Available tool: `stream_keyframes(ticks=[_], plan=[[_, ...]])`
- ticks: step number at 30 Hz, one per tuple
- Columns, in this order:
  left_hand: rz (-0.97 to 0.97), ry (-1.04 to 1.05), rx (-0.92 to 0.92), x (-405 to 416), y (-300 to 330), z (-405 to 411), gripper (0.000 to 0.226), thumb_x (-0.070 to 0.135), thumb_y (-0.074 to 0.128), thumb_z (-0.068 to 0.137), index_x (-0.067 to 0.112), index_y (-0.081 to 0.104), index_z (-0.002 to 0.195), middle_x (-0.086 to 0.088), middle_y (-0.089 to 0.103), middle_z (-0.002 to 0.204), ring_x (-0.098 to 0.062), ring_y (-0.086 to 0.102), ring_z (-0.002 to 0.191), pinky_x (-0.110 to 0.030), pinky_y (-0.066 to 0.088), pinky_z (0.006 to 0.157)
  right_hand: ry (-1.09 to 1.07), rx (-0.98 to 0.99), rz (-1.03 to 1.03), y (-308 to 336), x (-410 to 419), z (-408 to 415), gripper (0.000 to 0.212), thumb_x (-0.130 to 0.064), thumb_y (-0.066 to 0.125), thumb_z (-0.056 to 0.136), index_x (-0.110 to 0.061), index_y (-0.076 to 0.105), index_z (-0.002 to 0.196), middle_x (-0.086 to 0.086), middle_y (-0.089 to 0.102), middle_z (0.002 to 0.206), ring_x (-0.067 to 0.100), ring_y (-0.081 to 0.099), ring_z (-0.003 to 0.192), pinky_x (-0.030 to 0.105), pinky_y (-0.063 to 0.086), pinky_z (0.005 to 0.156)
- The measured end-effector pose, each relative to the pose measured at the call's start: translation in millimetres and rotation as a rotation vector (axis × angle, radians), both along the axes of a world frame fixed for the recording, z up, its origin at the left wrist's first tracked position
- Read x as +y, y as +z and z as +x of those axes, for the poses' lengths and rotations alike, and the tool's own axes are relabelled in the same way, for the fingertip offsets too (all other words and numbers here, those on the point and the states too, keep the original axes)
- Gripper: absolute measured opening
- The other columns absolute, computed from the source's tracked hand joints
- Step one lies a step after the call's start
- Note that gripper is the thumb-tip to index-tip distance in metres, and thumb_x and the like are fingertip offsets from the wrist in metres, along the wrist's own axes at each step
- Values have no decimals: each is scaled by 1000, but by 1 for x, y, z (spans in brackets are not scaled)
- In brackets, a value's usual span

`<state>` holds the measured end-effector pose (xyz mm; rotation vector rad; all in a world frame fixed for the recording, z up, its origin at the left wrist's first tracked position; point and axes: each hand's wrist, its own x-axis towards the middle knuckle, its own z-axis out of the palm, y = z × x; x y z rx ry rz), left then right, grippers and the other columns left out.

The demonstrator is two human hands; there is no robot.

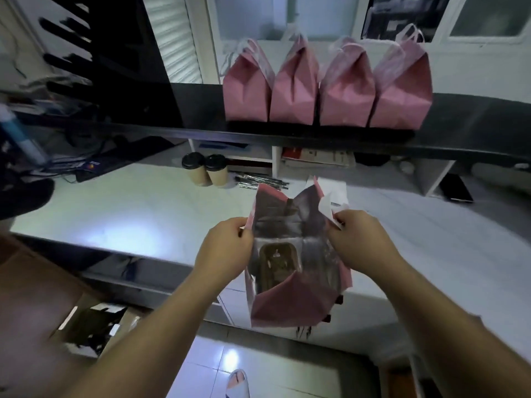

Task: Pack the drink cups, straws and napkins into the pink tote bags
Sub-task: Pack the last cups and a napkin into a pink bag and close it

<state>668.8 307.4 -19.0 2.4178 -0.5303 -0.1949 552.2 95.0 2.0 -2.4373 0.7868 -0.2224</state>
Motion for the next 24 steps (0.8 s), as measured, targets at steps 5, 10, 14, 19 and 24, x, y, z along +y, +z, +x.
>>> stream_keyframes(ticks=[5, 10, 14, 19, 24], plan=[[-6, -80, -27, -1, -1, 82, 45, 34, 46, 106, 29, 51, 62, 8, 59, 59, -11, 54, 58, -28, 27, 49, -83, -6, -28, -1, 8, 61, 37, -30, 55, 96, -21, 54, 61, -4, 58, 56, 15, 56, 51, 27, 35, 44], [18, -129, -19, -10, -10, 139, 41, 36, 46, 106, 27, 54, 66, 6, 62, 63, -16, 58, 61, -30, 32, 50, -155, 17, -7, -6, 7, 102, 34, -25, 56, 95, -22, 52, 61, -4, 59, 58, 14, 56, 53, 26, 33, 44], [57, -142, -32, -25, -19, 169, 41, 39, 45, 106, 28, 56, 69, 7, 63, 64, -14, 59, 59, -29, 33, 48, -168, 36, 26, -10, -4, 127, 36, -24, 55, 97, -24, 50, 61, -4, 58, 58, 14, 56, 52, 25, 32, 43], [101, -115, -43, -40, -29, 193, 36, 42, 45, 108, 31, 61, 77, 11, 65, 71, -10, 60, 64, -27, 34, 51, -110, 48, 65, -15, -23, 152, 34, -23, 53, 96, -24, 50, 62, -2, 58, 57, 15, 55, 51, 26, 32, 44], [123, -57, -30, -54, -32, 206, 39, 38, 44, 107, 26, 59, 73, 7, 64, 67, -15, 60, 63, -29, 35, 50, -42, 56, 68, -21, -40, 171, 30, -25, 52, 97, -27, 46, 67, -5, 58, 61, 12, 56, 54, 26, 32, 45]])
